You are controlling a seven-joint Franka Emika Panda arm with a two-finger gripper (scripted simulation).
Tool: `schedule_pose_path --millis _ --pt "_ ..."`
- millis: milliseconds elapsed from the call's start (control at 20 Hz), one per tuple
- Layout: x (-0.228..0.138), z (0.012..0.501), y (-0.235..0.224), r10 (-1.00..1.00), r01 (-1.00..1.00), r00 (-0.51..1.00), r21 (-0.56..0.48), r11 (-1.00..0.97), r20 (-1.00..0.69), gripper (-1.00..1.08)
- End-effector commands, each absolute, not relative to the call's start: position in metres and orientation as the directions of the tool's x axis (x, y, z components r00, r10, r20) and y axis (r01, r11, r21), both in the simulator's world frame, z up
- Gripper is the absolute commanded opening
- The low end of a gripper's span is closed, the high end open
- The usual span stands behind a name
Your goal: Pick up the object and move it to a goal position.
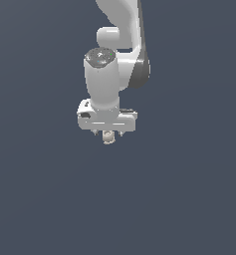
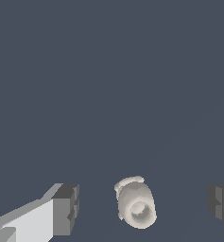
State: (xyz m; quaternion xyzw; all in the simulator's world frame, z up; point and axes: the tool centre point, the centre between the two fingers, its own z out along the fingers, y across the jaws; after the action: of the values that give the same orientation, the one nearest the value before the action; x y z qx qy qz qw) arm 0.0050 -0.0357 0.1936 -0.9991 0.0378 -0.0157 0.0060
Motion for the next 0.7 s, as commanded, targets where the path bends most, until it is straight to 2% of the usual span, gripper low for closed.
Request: schedule_pose_path --millis 0,650 --pt "0.005 0.194 -0.036 -0.076 -0.075 0.997 -0.013 -0.997 0.031 1.0" --pt "0.011 0.207 -0.039 -0.062 -0.06 0.996 -0.03 -0.998 0.06 1.0"
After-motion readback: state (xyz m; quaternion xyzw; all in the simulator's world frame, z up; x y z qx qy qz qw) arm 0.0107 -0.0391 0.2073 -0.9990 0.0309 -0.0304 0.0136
